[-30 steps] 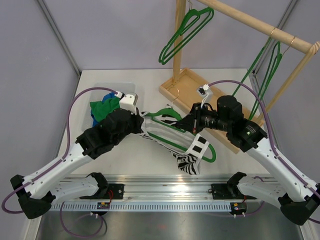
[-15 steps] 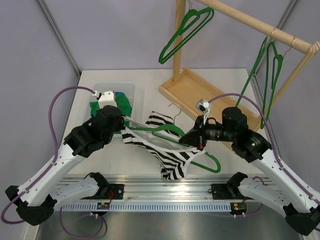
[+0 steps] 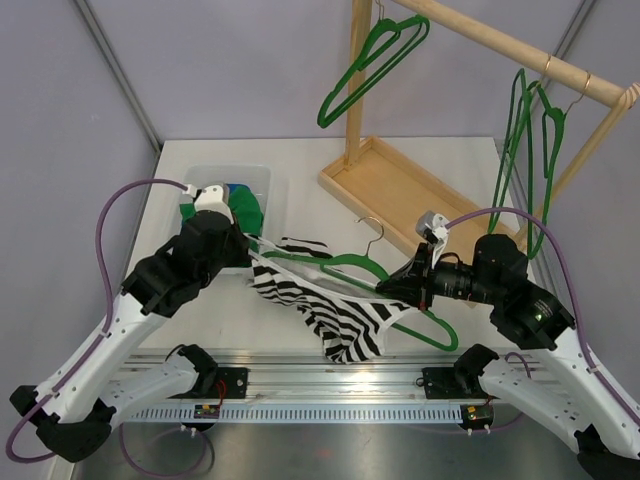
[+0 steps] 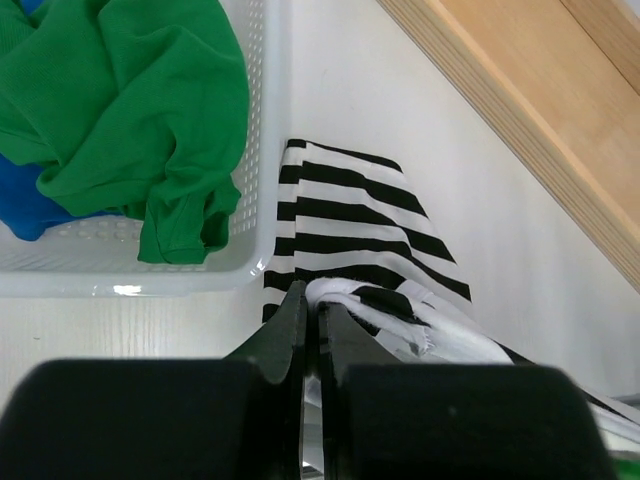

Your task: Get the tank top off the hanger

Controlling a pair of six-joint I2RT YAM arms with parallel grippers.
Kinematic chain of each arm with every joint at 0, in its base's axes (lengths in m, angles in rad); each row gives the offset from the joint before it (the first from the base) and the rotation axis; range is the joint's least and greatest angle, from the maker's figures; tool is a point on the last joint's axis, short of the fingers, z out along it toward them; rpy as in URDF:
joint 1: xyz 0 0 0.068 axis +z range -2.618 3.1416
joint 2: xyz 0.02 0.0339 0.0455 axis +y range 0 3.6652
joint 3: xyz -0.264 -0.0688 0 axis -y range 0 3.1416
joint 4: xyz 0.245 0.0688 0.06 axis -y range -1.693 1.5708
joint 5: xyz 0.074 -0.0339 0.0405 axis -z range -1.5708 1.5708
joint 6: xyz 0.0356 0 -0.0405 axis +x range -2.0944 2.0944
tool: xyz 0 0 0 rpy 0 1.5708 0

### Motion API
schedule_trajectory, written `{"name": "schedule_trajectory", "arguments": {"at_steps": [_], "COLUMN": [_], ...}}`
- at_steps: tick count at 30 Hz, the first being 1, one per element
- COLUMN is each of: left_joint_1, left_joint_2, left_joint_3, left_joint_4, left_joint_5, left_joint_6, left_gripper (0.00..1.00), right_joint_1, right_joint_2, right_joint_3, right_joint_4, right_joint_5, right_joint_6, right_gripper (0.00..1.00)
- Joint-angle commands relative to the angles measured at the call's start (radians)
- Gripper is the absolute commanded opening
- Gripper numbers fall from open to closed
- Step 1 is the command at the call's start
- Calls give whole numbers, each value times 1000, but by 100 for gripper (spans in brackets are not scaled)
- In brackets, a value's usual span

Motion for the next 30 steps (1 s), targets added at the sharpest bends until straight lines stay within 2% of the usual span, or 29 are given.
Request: {"name": "schedule_trajectory", "arguments": {"at_steps": [1, 2, 4, 8, 11, 16, 22, 25, 27, 28, 29, 30], "left_joint_1": [75, 84, 94, 94, 94, 94, 94, 94, 92, 91, 89, 78], "left_joint_2": [-34, -56, -79, -117, -102, -76, -56, -63, -88, -99, -106, -108], "left_joint_3": [2, 5, 16, 13, 10, -25, -76, -110, -148, -197, -218, -238], "left_joint_4": [-16, -21, -24, 28, 30, 16, 33, 94, 199, 242, 285, 360], "left_joint_5": [-101, -95, -82, 63, 74, 48, 74, 175, 340, 406, 531, 583], "left_joint_6": [31, 35, 48, 85, 78, 63, 34, 48, 46, 43, 39, 32], "left_gripper": [0, 0, 0, 0, 0, 0, 0, 0, 0, 0, 0, 0], "right_joint_1": [6, 6, 6, 4, 6, 7, 6, 6, 6, 6, 6, 6], "right_joint_2": [-56, -59, -48, -5, 12, -65, -200, -244, -266, -272, -277, -283], "right_joint_3": [40, 37, 35, 6, -6, -44, -69, -90, -115, -153, -179, -208], "right_joint_4": [-66, -70, -73, 5, 71, 165, 176, 238, 313, 413, 479, 565], "right_joint_5": [65, 138, 176, 144, 72, -7, 71, 160, 232, 292, 308, 321], "right_joint_6": [-23, -8, 0, 32, 32, 13, -14, 6, 53, 79, 113, 136], "right_gripper": [0, 0, 0, 0, 0, 0, 0, 0, 0, 0, 0, 0]}}
